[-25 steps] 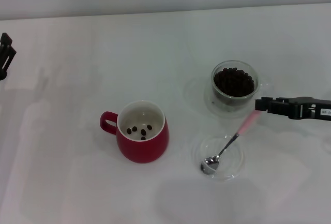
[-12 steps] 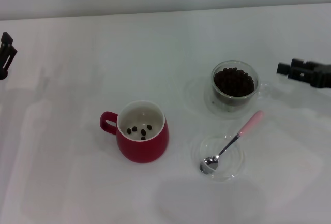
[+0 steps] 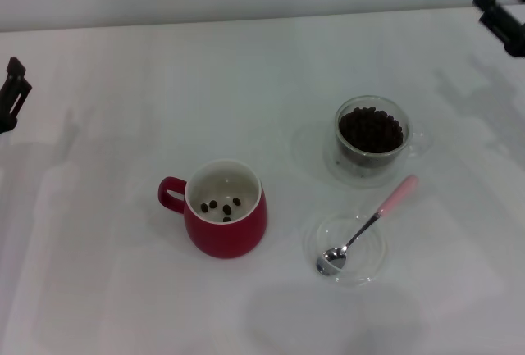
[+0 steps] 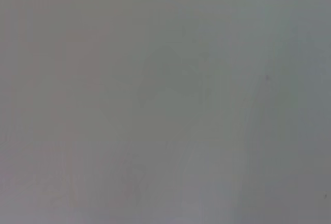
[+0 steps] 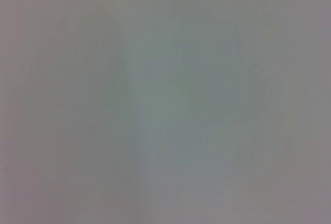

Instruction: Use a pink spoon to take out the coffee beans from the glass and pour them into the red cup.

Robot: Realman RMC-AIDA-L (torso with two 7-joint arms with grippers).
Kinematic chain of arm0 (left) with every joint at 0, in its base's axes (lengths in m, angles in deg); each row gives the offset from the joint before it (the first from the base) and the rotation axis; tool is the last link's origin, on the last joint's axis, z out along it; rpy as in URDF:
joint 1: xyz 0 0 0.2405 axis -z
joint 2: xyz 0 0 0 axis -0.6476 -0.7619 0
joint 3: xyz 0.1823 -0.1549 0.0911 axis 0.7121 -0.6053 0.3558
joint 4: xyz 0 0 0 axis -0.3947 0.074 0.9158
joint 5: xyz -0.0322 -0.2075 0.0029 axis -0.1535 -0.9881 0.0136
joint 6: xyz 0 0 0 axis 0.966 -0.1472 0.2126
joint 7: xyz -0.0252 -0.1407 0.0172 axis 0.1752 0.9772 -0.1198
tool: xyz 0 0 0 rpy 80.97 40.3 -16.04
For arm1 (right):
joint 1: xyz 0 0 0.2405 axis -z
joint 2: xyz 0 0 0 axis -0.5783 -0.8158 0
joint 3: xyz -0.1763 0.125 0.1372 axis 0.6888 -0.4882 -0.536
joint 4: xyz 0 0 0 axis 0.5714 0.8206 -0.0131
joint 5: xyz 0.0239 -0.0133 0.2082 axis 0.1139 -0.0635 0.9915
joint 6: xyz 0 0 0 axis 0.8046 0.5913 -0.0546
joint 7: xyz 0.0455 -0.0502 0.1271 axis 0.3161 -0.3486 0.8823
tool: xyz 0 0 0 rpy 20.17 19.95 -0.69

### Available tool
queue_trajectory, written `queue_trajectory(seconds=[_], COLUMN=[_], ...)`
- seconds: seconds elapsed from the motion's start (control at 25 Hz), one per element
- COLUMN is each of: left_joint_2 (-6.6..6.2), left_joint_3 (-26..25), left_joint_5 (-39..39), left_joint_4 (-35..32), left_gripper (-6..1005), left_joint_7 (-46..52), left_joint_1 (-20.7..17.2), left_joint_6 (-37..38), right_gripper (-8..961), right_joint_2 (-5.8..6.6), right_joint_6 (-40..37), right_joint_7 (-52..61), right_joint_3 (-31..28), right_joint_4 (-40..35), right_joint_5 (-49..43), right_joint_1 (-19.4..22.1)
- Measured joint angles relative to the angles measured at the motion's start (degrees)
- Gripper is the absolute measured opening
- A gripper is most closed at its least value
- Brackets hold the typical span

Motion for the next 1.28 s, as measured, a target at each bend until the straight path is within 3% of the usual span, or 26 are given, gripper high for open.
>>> queue_trajectory(seconds=[0.12,0.28,0.44,0.68,1.28], left_joint_2=[0.08,0.09,0.08,0.08,0.14], left_joint_3=[0.0,-0.2,0.0,0.0,-0.2], left_joint_5=[-0.1,-0.9,-1.3,-1.3,-2.5], left_joint_4=[0.0,-0.1,-0.8,-0.8,-2.3], left_gripper=[895,895,894,893,892], left_joint_7=[0.1,0.3,0.7,2.5,-4.3], left_joint_1=[-0.2,-0.4,-0.4,0.1,6.6], left_joint_6=[-0.5,-0.7,-1.0,-5.2,-10.7], right_gripper=[779,776,774,773,780], right_joint_2=[-0.30,-0.77,-0.81,-0.97,-0.99], right_joint_6=[1.9,8.8,13.7,14.0,14.2], right_joint_7=[-17.7,-27.6,-29.0,-29.0,-29.4], right_joint_3=[-0.2,-0.5,-0.6,-0.5,-0.9], right_joint_4=[6.6,9.6,10.2,10.9,13.2], right_joint_5=[8.0,13.3,14.5,16.1,17.2], right_joint_1=[-2.6,-5.5,-7.6,-8.9,-6.8])
